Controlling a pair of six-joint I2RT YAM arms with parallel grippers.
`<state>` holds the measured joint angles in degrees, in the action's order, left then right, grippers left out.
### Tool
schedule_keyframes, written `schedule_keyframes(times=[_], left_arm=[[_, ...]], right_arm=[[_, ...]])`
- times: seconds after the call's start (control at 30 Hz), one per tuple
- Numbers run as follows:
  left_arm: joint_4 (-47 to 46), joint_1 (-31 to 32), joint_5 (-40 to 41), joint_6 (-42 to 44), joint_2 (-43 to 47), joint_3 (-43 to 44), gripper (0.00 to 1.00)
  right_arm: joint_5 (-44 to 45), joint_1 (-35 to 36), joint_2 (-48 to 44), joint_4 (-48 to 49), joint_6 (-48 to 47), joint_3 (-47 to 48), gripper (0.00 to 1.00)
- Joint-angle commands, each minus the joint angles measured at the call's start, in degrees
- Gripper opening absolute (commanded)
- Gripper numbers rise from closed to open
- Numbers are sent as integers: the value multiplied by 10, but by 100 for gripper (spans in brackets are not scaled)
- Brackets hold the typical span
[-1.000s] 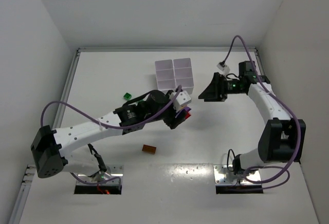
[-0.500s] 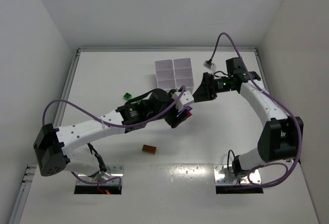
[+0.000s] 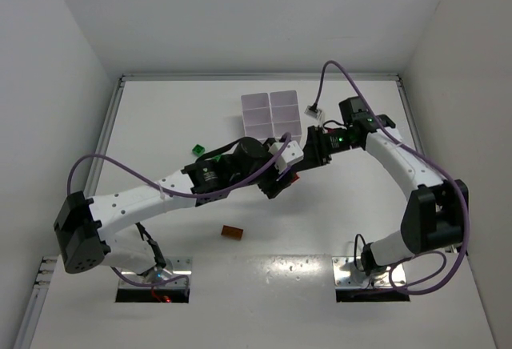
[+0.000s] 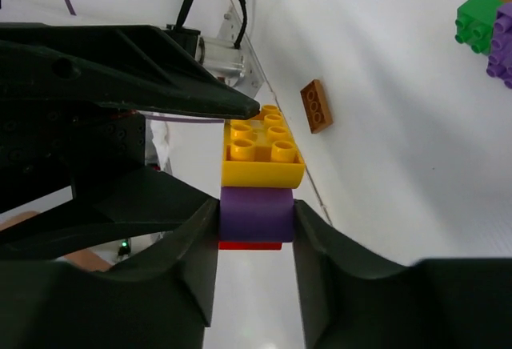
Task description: Sort the legos into containers by color
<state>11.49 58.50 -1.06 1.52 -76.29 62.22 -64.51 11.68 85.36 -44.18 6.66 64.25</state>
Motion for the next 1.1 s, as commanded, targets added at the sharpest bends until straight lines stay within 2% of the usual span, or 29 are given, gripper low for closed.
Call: schedule_keyframes(times=[0.0,0.03,0.1,0.13,0.17,0.2,0.23,0.27,0.33,0.37,0.5,0.6,0.7,0.73,0.77,0.8,0.83,0.93,1.07], left_arm=[[-18,5,12,8,3,26,9],[-18,5,12,8,3,26,9],[-18,5,12,8,3,26,9],[-23,5,12,8,-3,26,13],[-23,5,12,8,-3,26,18],[-23,5,12,8,-3,26,24],[-23,5,12,2,-3,26,35],[-16,-1,5,-5,-3,26,60],[-10,-10,-7,-21,10,12,80],[6,-17,-24,-21,18,12,86],[36,-68,-107,-29,55,2,93],[68,-98,-156,-15,82,9,95],[115,-137,-257,8,82,33,95],[126,-150,-331,16,77,40,95],[136,-161,-370,16,69,47,93],[142,-187,-407,2,59,59,92],[142,-201,-501,-8,34,59,92],[123,-249,-652,-52,-7,66,91],[118,-263,-672,-58,-49,80,88]], right_arm=[[-11,7,-1,-2,-21,-6,37],[-11,7,-1,-2,-21,-6,26],[-11,7,4,-2,-21,-6,17],[-17,7,4,3,-21,-6,13],[-17,7,4,3,-21,-6,5],[-22,7,4,3,-21,-1,2],[-22,2,4,3,-27,-1,0],[-27,2,4,3,-37,4,0],[-33,-5,4,-33,-68,19,0],[-33,-5,4,-49,-91,19,0],[-5,-5,4,-140,-237,47,0],[15,-5,-1,-179,-298,53,0],[23,-5,-8,-187,-335,53,0],[30,-5,-13,-187,-341,53,0],[30,0,-13,-193,-349,61,0],[30,0,-13,-193,-366,68,0],[30,5,-13,-193,-366,68,0],[30,5,-13,-193,-382,88,0],[17,18,-13,-187,-387,116,0]])
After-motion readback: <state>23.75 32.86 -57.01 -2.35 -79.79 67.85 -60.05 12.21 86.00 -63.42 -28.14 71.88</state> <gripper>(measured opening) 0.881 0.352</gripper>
